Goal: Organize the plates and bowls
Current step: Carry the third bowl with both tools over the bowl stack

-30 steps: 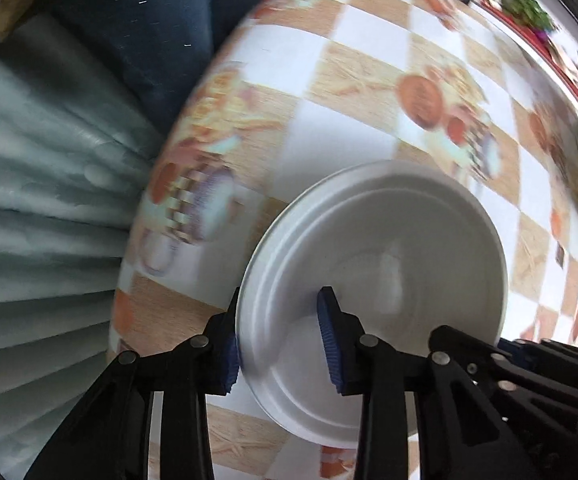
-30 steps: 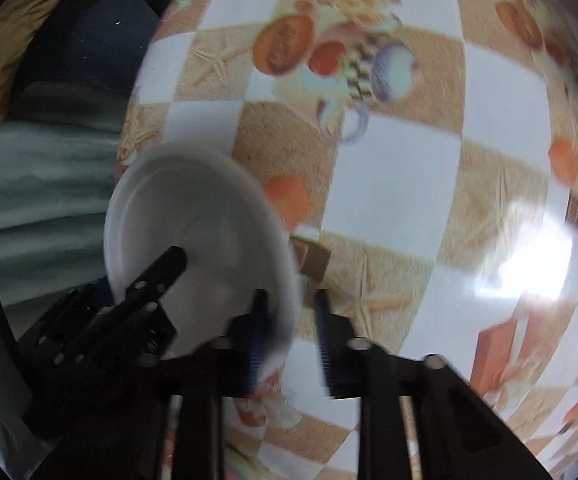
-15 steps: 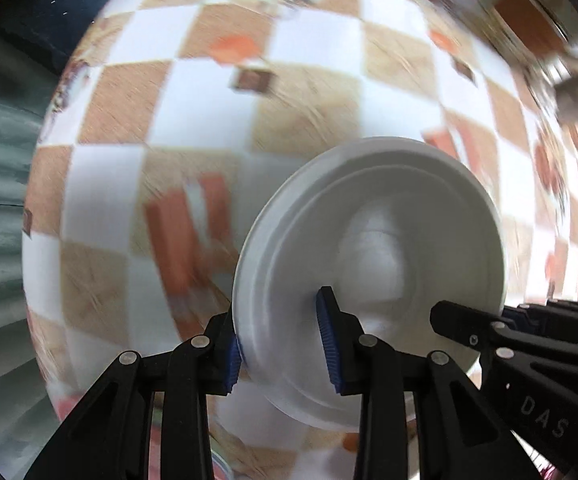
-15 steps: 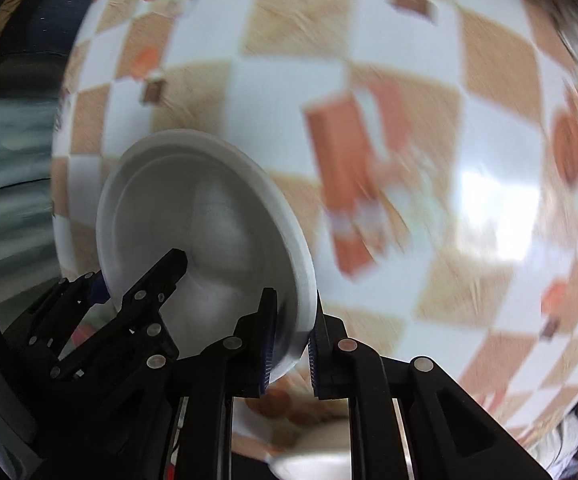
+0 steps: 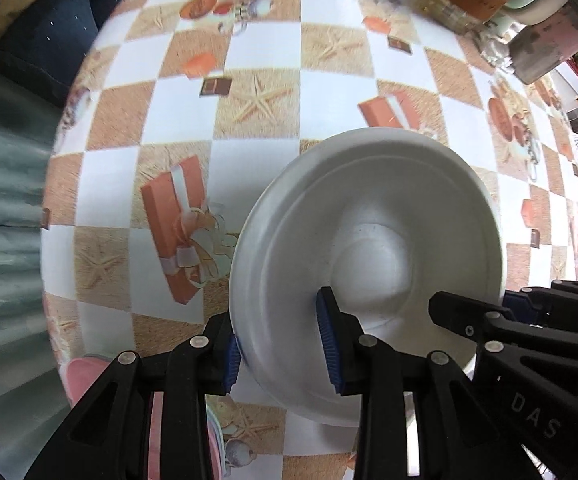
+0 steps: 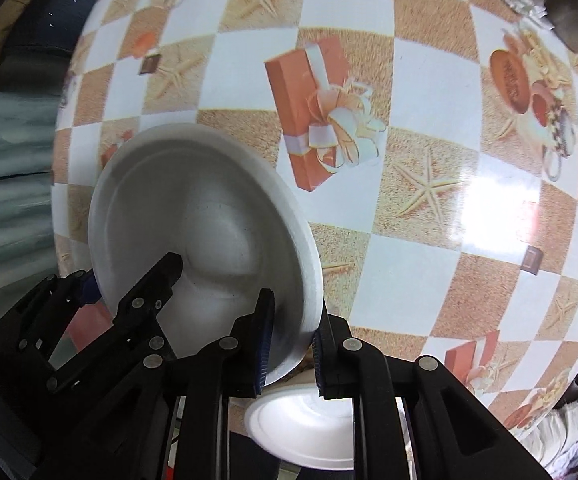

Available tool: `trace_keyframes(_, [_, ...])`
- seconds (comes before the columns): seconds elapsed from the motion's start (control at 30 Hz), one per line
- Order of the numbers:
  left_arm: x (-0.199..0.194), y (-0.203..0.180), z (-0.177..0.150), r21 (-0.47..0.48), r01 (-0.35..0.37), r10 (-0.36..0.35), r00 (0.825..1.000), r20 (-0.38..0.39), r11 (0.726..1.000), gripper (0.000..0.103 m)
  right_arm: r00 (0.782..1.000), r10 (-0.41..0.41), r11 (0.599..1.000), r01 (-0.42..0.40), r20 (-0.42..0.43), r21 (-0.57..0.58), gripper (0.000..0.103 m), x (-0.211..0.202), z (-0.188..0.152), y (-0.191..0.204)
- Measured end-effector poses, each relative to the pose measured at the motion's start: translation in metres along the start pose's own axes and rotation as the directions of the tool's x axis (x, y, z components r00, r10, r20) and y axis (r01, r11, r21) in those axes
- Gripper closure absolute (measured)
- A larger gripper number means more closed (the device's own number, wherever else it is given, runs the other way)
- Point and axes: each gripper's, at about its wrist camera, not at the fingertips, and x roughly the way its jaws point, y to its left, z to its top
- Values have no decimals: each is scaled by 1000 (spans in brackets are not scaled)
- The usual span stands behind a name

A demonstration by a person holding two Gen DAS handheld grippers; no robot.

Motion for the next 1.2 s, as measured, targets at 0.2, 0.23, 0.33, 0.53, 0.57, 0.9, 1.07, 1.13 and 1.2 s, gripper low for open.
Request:
trace_keyframes(0.2, [-28, -18, -13, 26, 3, -4, 999, 37, 1000, 66, 999, 4, 1000, -5, 36, 26, 84, -17, -15, -13])
trace_keyframes(0.23, [-31, -20, -16, 33, 3, -4, 999, 41, 999, 66, 999, 4, 1000, -5, 41, 31, 84, -20, -17, -14])
trace_keyframes(0.33, [-44, -25, -18, 57, 1, -4, 999, 54, 998, 66, 998, 0, 999, -3, 58, 51, 84, -35, -8, -25])
trace_keyframes(0.53, [-58, -23, -19, 107, 2, -11, 997, 82, 994, 66, 996, 1, 996, -9, 88, 85, 84, -45, -19, -31])
trace_keyframes(0.57, [-60, -25, -20, 115, 2, -12, 996, 85, 993, 66, 996, 1, 996, -10, 93, 90, 84, -47, -23, -32])
trace_keyframes(0.9, [-75, -46, -31, 221, -4, -22, 993, 118, 975, 66, 990, 2, 988, -24, 142, 154, 84, -65, -54, -47])
trace_keyframes(1.07, [-78, -62, -42, 293, -9, -29, 992, 127, 956, 66, 986, -3, 980, -31, 169, 197, 84, -71, -73, -59])
trace_keyframes(1.13, [-76, -70, -48, 329, -8, -33, 993, 118, 944, 66, 985, -6, 976, -31, 170, 216, 84, -70, -82, -64])
trace_keyframes(1.2, [-72, -78, -55, 365, -8, -32, 994, 102, 931, 66, 987, -5, 971, -34, 161, 235, 84, -65, -91, -70])
